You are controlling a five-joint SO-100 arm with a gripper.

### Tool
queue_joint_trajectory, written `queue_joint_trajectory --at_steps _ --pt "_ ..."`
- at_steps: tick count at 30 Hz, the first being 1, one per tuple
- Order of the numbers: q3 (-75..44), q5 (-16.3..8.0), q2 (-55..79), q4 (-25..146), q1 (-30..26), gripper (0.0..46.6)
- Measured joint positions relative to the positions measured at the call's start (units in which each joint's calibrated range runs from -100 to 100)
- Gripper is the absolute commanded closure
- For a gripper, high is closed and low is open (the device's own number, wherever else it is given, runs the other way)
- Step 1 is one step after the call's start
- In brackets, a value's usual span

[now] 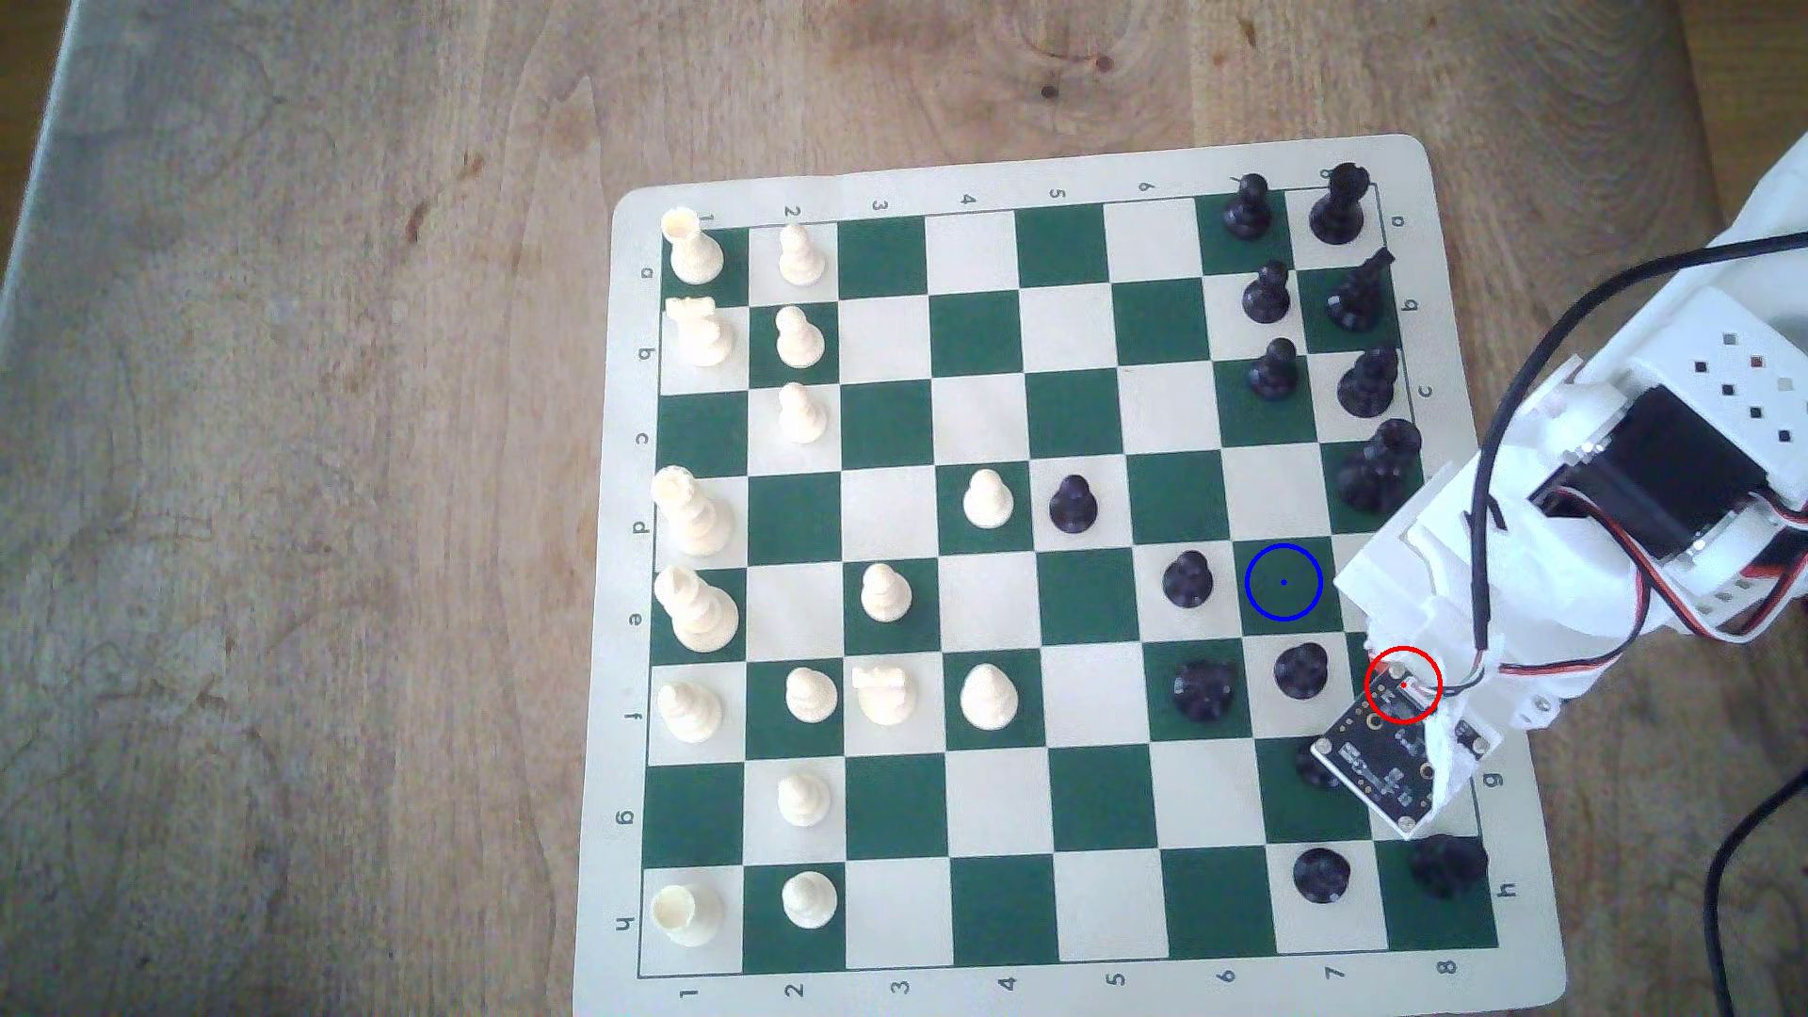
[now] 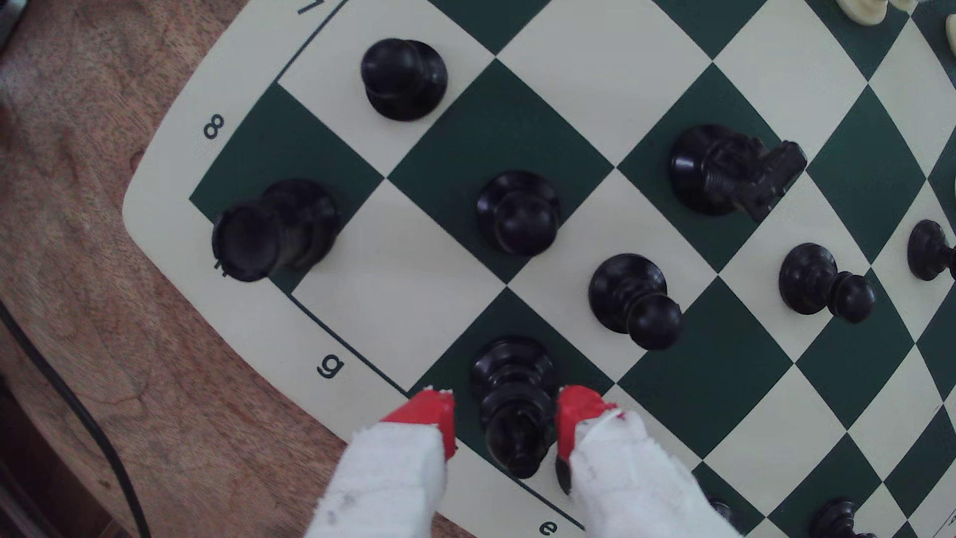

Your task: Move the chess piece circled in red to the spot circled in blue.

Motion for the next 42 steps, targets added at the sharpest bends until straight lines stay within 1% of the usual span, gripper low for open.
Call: queue_joint_trajectory --at_steps 5,24,26,31,36,42 --pt "1.9 0.5 0.6 -0.6 1.4 35.7" --pt "2.4 0.5 1.1 -0.1 1.0 36.7" --pt "2.4 0.5 1.1 -0.1 1.0 37.4" --pt "2.4 0.5 1.1 0.0 1.0 45.2" --pt "2.4 0.5 1.1 0.0 1.0 46.4" --pt "1.1 -0.7 1.1 2.4 0.4 46.4"
